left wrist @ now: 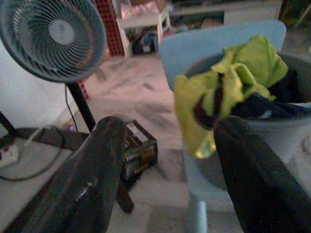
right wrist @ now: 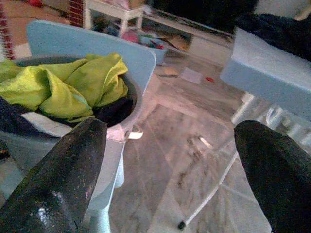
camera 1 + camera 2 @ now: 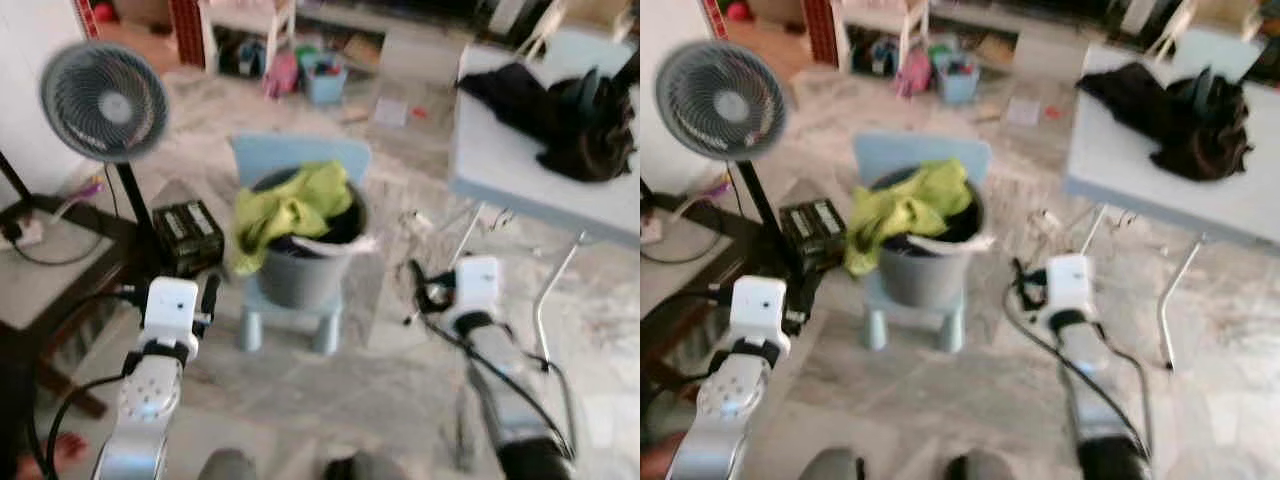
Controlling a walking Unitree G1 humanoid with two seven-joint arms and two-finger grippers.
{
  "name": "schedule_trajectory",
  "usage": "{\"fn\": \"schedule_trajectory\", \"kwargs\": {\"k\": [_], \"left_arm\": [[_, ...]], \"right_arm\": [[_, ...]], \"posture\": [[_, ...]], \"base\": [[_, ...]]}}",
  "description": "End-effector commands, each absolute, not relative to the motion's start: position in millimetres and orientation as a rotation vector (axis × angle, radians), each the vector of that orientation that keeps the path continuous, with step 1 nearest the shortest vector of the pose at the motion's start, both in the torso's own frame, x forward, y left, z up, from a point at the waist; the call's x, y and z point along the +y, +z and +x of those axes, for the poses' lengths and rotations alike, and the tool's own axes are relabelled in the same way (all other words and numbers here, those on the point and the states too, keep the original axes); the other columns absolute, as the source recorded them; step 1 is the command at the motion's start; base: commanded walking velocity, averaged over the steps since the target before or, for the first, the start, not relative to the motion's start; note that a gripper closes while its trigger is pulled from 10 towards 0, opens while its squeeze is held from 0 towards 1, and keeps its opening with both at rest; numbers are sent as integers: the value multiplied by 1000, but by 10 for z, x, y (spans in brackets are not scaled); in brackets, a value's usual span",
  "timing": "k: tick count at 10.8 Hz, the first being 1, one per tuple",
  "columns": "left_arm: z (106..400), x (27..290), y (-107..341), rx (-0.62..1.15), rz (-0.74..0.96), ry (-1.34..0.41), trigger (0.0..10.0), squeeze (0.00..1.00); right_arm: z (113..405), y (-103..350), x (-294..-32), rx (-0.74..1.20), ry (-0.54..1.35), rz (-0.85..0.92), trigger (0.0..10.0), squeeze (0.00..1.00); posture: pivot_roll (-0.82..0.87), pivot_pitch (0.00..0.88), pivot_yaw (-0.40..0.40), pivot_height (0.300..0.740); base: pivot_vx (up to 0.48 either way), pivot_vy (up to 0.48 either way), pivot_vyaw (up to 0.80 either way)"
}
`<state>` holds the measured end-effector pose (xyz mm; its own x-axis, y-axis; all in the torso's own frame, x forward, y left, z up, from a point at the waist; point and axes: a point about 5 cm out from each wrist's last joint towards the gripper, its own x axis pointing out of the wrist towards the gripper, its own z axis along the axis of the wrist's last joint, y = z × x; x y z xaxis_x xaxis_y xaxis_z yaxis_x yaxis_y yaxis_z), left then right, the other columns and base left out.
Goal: Hang hanger
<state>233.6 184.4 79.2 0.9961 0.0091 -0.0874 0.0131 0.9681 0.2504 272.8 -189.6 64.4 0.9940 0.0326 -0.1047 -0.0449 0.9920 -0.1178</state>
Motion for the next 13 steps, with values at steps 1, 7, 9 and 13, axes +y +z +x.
{"fn": "schedule_trajectory", "kwargs": {"k": [1,7,9,13], "left_arm": [[2306,1892,777,90,245,7,10000,0],[2310,1959,812,25,246,13,10000,0],[2301,1960,801,24,242,16,10000,0],[2288,1942,785,28,238,17,10000,0]], "right_arm": [[2716,706,-1912,81,21,-121,10000,0],[2511,672,-2048,125,23,-148,10000,0],[2500,673,-2040,130,31,-150,10000,0],[2499,682,-2005,133,66,-158,10000,0]], "posture": [[30,94,-93,740],[30,96,-94,740],[28,101,-98,740],[28,109,-99,740]], "base": [[0,0,0],[104,0,-422],[339,0,-250],[339,0,0]]}}
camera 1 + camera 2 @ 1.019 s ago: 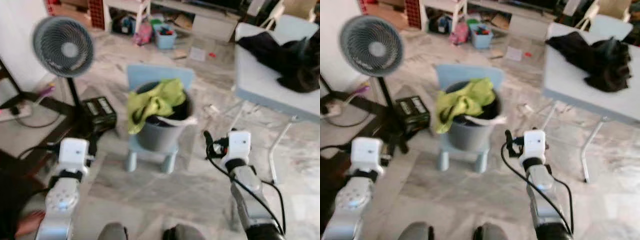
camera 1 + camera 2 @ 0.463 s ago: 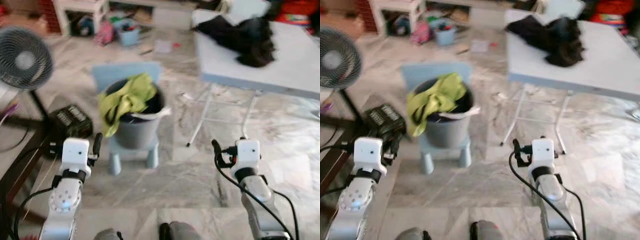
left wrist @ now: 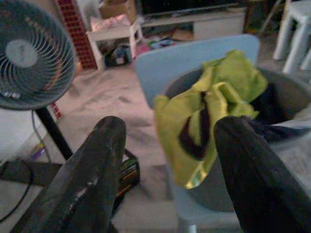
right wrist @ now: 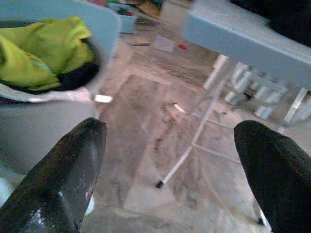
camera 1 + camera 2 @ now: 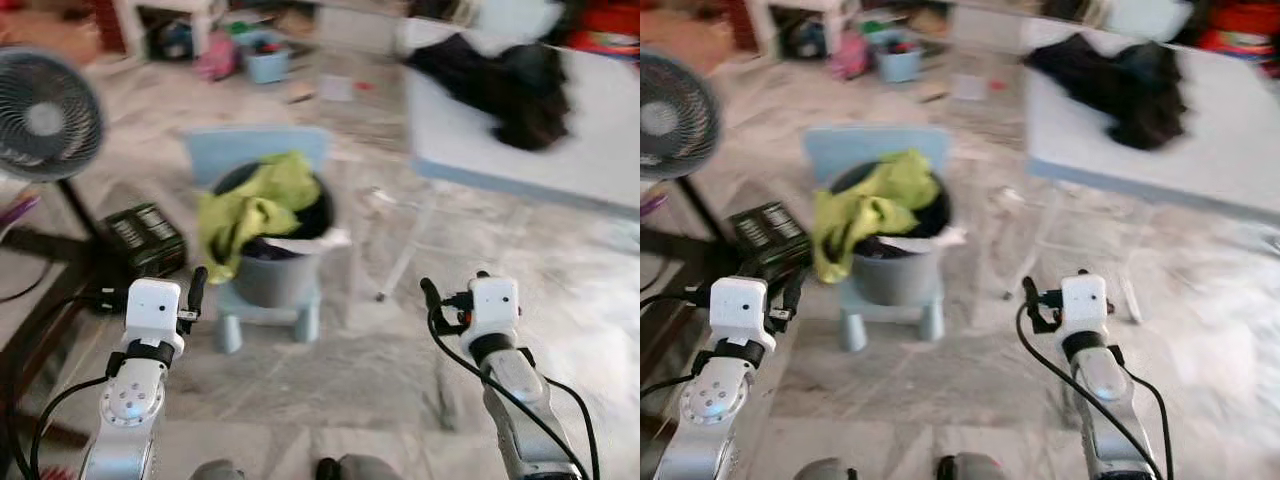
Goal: Hang hanger
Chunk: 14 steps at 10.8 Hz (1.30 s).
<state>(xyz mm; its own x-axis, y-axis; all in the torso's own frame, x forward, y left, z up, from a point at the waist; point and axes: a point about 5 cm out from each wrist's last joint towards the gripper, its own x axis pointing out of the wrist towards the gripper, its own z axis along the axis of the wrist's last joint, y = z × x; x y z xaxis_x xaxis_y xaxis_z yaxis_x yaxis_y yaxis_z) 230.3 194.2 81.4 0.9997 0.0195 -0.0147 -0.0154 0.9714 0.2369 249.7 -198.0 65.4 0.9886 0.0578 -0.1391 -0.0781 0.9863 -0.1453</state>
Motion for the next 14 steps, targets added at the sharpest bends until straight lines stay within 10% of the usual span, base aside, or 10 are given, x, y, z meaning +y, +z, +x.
{"fn": "schedule_trajectory", "kwargs": {"k": [1,10,14], "left_arm": [[2283,1941,785,29,238,16,10000,0],[2288,2056,425,251,294,-18,10000,0],[2862,1824,801,-2,294,-83,10000,0]], "right_arm": [[2492,688,-1988,131,77,-159,10000,0],[2532,709,-2020,136,71,-168,10000,0],[2722,878,-1953,79,142,-221,10000,0]], "posture": [[27,112,-98,740],[21,131,-121,740],[-18,123,-175,740]], "base": [[281,0,475],[166,0,0],[0,0,0]]}}
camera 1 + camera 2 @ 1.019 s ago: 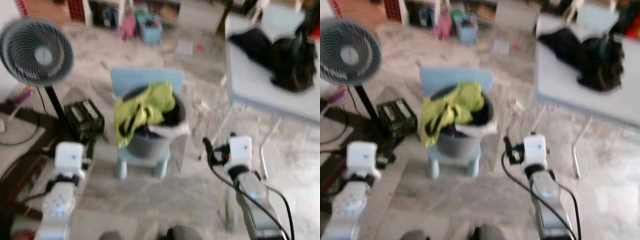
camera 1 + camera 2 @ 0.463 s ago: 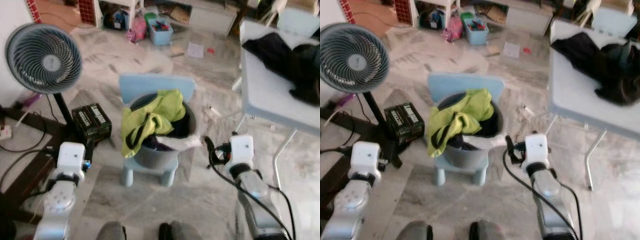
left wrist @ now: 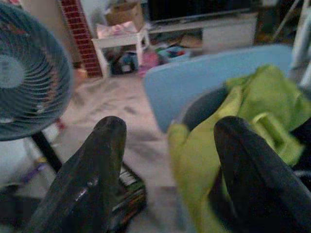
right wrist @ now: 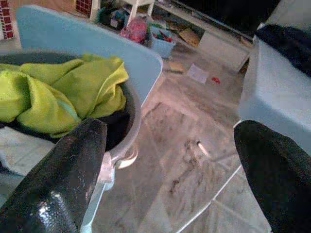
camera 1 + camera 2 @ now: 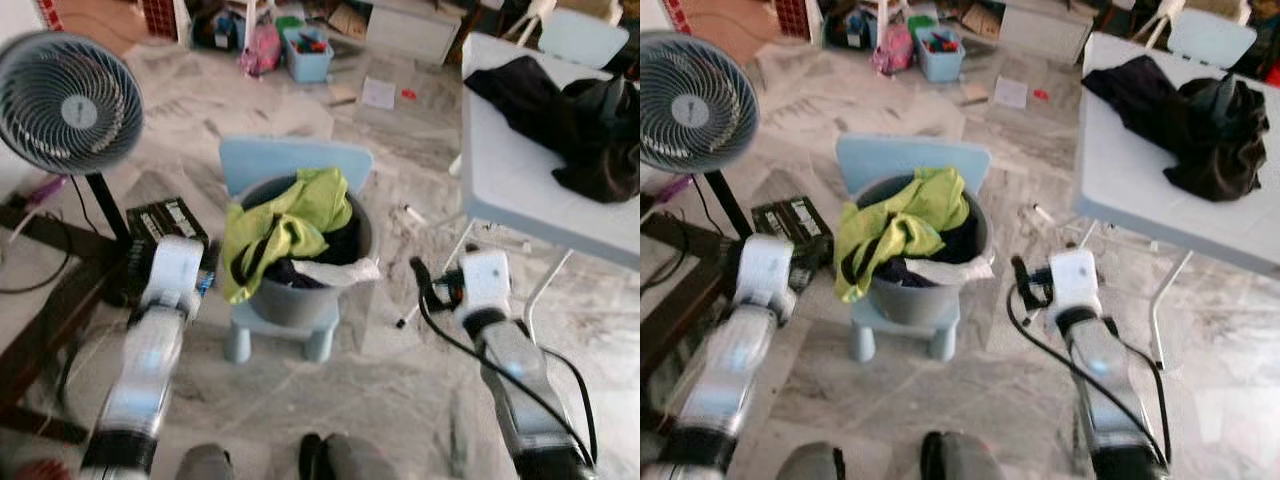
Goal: Hang hanger
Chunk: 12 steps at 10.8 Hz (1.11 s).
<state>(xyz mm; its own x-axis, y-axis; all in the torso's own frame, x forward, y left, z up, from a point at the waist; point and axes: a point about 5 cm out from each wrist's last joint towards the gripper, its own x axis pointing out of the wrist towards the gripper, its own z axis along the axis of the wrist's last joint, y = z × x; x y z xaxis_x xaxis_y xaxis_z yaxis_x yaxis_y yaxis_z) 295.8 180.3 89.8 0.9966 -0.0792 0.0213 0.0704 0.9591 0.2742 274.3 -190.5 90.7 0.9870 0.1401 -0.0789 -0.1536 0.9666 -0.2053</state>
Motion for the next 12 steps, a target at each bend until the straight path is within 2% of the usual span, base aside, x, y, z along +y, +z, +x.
{"fn": "schedule_trajectory", "kwargs": {"k": [1,2,4,8,12], "left_arm": [[3004,1668,865,-15,246,-120,10000,0],[3023,1581,815,1,253,-135,10000,0],[2903,1641,686,38,236,-103,10000,0],[2452,1835,252,183,165,11,10000,0],[2506,1885,241,175,207,11,10000,0]], "right_arm": [[2748,893,-1970,76,138,-222,10000,0],[2741,909,-1963,71,136,-218,10000,0],[2672,924,-1954,76,148,-198,10000,0],[2369,907,-2079,159,190,-224,10000,0],[2285,1071,-2207,180,201,-273,10000,0]], "posture": [[-22,121,-178,740],[-29,127,-178,740],[-43,158,-190,740],[-97,251,-236,740],[-176,313,-290,740]], "base": [[0,0,0],[0,0,0],[0,0,0],[0,0,0],[0,0,0]]}}
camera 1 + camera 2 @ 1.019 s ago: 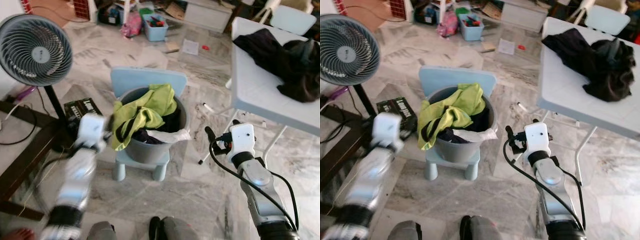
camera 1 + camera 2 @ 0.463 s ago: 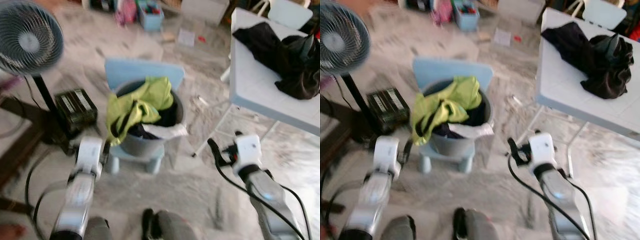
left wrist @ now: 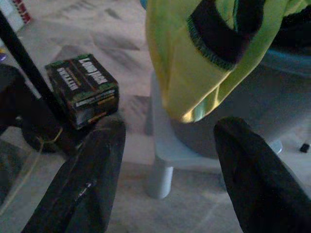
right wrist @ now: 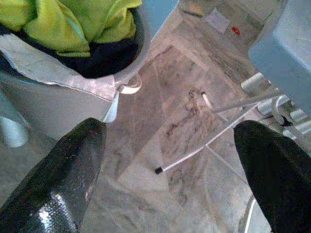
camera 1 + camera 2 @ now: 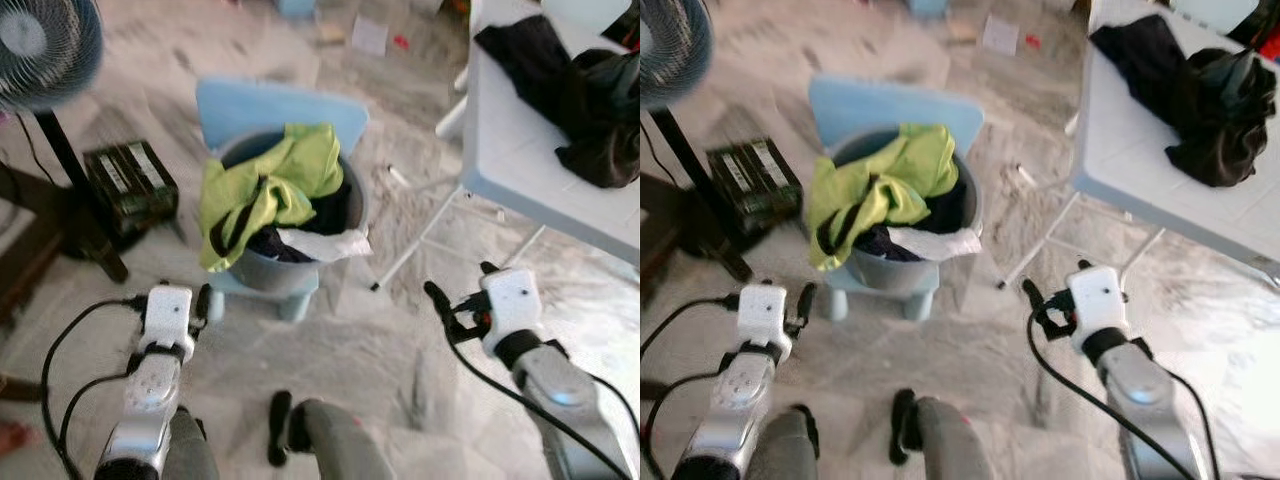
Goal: Hang hanger
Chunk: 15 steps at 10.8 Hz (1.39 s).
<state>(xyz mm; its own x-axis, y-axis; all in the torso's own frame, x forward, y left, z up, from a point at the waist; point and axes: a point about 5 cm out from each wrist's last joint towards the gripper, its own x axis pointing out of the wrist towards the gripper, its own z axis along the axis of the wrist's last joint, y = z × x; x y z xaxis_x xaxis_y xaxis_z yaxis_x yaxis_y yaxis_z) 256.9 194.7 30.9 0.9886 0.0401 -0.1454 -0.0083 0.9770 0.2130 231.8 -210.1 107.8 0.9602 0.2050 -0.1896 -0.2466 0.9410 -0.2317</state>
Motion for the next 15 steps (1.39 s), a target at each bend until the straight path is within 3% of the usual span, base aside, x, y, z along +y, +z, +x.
{"fn": "schedule_trajectory", "kwargs": {"k": [1,6,14,15], "left_arm": [[2566,1876,265,154,205,1,10000,0],[2792,1932,371,110,252,20,10000,0],[3081,1992,497,80,393,-32,10000,0],[3089,1980,498,76,408,-49,6627,0]], "right_arm": [[2262,1118,-2225,188,202,-281,10000,0],[2111,1244,-2265,219,209,-300,10000,0],[2108,1314,-2268,225,211,-320,10000,0],[2111,1315,-2265,224,212,-320,10000,0]], "posture": [[-201,326,-302,740],[-264,352,-331,740],[-296,358,-339,740],[-296,358,-339,740]], "base": [[0,0,0],[0,0,0],[0,0,0],[0,0,0]]}}
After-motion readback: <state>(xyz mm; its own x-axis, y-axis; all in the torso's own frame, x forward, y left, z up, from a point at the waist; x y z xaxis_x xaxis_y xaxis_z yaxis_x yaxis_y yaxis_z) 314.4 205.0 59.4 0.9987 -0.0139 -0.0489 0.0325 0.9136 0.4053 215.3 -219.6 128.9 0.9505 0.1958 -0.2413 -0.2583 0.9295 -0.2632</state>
